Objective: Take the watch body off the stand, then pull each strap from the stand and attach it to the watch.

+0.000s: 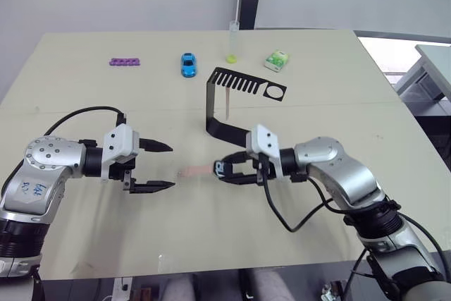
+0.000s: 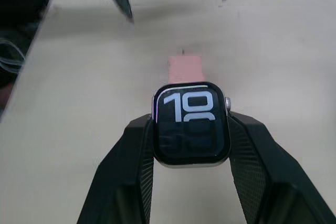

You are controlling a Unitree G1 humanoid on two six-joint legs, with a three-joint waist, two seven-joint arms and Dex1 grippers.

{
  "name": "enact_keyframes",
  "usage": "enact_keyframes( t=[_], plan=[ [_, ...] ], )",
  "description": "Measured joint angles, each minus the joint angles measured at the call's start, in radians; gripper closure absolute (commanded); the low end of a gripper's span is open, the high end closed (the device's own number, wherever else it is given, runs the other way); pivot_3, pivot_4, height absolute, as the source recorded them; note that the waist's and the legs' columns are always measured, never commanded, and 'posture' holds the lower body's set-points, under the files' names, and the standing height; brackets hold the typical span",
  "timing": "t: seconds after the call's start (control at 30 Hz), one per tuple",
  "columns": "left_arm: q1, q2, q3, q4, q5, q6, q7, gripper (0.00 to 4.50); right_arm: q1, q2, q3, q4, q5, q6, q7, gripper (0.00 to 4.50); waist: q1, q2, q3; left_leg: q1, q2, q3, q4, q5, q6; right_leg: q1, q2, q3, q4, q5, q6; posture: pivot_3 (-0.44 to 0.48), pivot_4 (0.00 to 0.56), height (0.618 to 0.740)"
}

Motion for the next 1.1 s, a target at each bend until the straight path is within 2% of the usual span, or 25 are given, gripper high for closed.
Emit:
enact_keyframes(
  t=[0.33,0.4,0.53,0.6,0.73,0.8,0.97,1.1],
  plan=[
    [0.000,0.000,-0.002,-0.005,0.013,-0.016,-0.017,0.09,0.020,-0.027,0.035,0.053,-0.070,-0.058,0.031,2.98,-0.002,0.000,0.000,0.000,0.000,0.000,0.000,0.000,0.000,0.000,0.000,0.000,0.001,0.000,0.000,0.000,0.150,0.740],
    [0.000,-0.002,-0.003,-0.005,0.014,-0.018,-0.016,0.00,0.015,-0.027,0.035,0.054,-0.070,-0.059,0.035,1.92,-0.001,0.000,0.000,0.000,0.000,0.000,0.000,0.000,0.000,0.000,0.000,0.000,0.001,0.000,0.000,0.000,0.150,0.740],
    [0.000,-0.020,-0.010,-0.013,0.013,-0.011,-0.006,0.00,0.029,-0.036,0.014,0.039,-0.054,-0.059,0.052,0.09,0.000,0.000,0.000,0.000,0.000,0.000,0.000,0.000,0.000,0.000,0.000,0.000,0.001,0.000,0.000,0.000,0.150,0.740],
    [0.000,-0.027,-0.011,-0.018,0.010,0.004,0.003,0.00,0.048,-0.053,-0.013,0.020,-0.042,-0.059,0.054,0.03,0.000,0.000,0.000,0.000,0.000,0.000,0.000,0.000,0.000,0.000,0.000,0.000,0.001,0.000,0.000,0.000,0.150,0.740],
    [0.013,-0.035,0.001,-0.042,-0.012,0.049,0.029,0.00,0.145,-0.101,-0.146,-0.065,0.029,-0.018,0.038,0.03,0.003,0.000,0.000,0.000,0.000,0.000,0.000,0.000,0.000,0.000,0.000,0.000,0.000,0.000,0.000,0.000,0.150,0.740],
    [0.048,-0.038,0.039,-0.050,-0.041,0.083,0.056,0.00,0.256,-0.126,-0.287,-0.143,0.117,0.035,0.018,0.03,0.005,0.000,0.000,0.000,0.000,0.000,0.000,0.000,0.000,0.000,0.000,0.000,0.000,0.000,0.000,0.000,0.150,0.740],
    [0.162,-0.094,0.251,-0.039,-0.154,0.231,0.205,0.00,0.571,-0.165,-0.700,-0.248,0.257,0.133,-0.088,0.03,0.014,-0.001,0.000,0.001,0.000,-0.001,0.000,-0.001,0.000,0.003,0.001,0.001,-0.001,0.000,0.000,0.000,0.150,0.740],
    [0.206,-0.128,0.387,-0.033,-0.225,0.316,0.309,0.00,0.696,-0.132,-0.863,-0.296,0.295,0.155,-0.183,0.03,0.013,-0.001,0.000,0.004,0.000,0.000,0.000,-0.001,-0.001,0.004,0.002,0.002,-0.002,0.000,0.000,0.000,0.150,0.740]
  ],
)
